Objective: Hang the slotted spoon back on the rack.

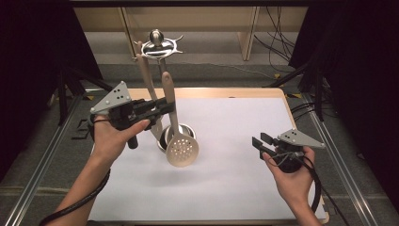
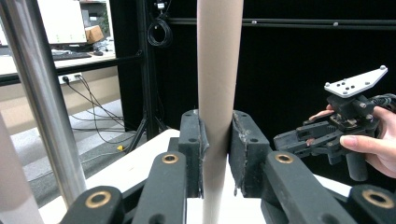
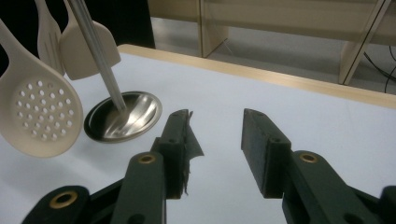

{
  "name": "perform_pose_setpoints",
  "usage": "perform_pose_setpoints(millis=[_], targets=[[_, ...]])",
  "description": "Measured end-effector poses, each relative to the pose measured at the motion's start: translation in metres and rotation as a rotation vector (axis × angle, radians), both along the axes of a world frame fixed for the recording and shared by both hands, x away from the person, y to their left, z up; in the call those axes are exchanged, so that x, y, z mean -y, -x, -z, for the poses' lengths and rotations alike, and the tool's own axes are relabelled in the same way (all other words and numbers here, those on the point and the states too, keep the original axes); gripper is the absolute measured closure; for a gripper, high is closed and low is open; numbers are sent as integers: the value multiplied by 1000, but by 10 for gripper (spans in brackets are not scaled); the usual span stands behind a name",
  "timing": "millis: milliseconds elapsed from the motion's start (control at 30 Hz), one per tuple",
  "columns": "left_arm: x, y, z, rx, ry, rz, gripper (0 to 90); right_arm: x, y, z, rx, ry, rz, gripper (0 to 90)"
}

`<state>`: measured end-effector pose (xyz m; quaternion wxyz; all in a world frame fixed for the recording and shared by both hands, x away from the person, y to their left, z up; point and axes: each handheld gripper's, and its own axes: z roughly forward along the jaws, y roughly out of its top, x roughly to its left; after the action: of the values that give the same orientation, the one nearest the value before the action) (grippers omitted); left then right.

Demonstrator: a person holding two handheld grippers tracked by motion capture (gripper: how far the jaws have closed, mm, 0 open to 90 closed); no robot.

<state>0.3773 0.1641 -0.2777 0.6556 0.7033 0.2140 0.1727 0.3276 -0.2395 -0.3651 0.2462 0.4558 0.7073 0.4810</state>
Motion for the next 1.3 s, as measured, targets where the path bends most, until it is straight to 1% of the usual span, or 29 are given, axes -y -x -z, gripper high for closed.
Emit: perform_pose_setpoints(millis=[33, 67, 100, 133, 167, 233, 300, 400, 433, 467, 500, 600, 633, 667, 700, 733, 800, 833, 867, 900, 933, 967, 1000, 1033, 1067, 1100, 1200, 1233, 1300], targets=[[-1, -1, -1, 5, -5, -1, 752, 2, -3, 2, 52, 19, -1, 626], [-1, -2, -2, 6, -6, -5, 752, 3, -2, 1, 19, 14, -11, 627], [-1, -3, -3, 9, -10, -7, 752, 3, -4, 2, 28, 14, -12, 627], [-2, -4, -3, 10, -11, -9, 752, 4, -3, 1, 16, 12, -11, 626], [-2, -5, -4, 10, -13, -9, 752, 4, -2, 1, -6, 2, 7, 626], [-3, -8, -6, 6, -12, -6, 752, 5, -3, 1, -6, -2, 15, 626], [-4, -9, -7, 7, -12, -6, 752, 6, -4, 2, 8, 2, 4, 626], [-7, -10, -8, 7, -18, -8, 752, 5, -3, 1, -4, -6, 10, 626], [-8, -11, -8, 6, -20, -9, 752, 5, -4, 1, 8, 7, 11, 626], [-9, -11, -8, 2, -18, -8, 752, 5, -3, 1, 6, 13, 12, 626], [-10, -11, -8, -1, -14, -8, 752, 3, -3, 1, 5, -3, 6, 626], [-13, -14, -8, -8, -13, -5, 752, 2, -2, 1, 12, 13, 8, 626], [-13, -15, -8, -9, -9, -3, 752, 2, 0, -1, -15, 10, 9, 626], [-14, -16, -8, -9, -10, -4, 752, 2, -1, 0, 5, 17, 2, 626], [-14, -16, -8, -11, -10, -3, 752, 1, -1, -1, -5, 3, 7, 626], [-14, -17, -9, -13, -10, -4, 752, 2, -1, 0, 4, 13, 3, 626], [-15, -20, -9, -13, -12, -2, 752, 0, 0, -1, -11, 2, 16, 626], [-15, -20, -9, -15, -12, -3, 752, 2, -2, 1, 10, 18, 2, 626], [-15, -22, -10, -13, -15, 0, 752, 1, -1, 0, -7, 5, 8, 626], [-15, -23, -10, -13, -17, -1, 752, 1, -2, 1, 9, 19, 1, 626], [-15, -23, -10, -15, -19, 1, 752, 2, -3, 1, 12, 23, 0, 626], [-15, -24, -10, -17, -15, 2, 752, 1, -3, 1, 15, 15, -5, 626], [-15, -25, -10, -20, -13, 2, 752, 0, -2, 1, 1, 6, -2, 626], [-15, -26, -10, -21, -15, 2, 752, 2, -4, 1, 21, 29, -9, 626], [-16, -26, -10, -22, -13, 3, 752, 2, -4, 1, 23, 31, -10, 626], [-16, -27, -10, -22, -11, 5, 751, 1, -3, 1, 15, 20, -14, 626], [-17, -28, -9, -27, -8, 2, 752, 1, -3, 1, 14, 21, -9, 626], [-18, -29, -8, -29, -8, -1, 752, 0, -2, 1, 3, 5, 0, 626], [-18, -29, -8, -31, -5, 0, 752, 1, -2, 1, 2, 15, 3, 627]])
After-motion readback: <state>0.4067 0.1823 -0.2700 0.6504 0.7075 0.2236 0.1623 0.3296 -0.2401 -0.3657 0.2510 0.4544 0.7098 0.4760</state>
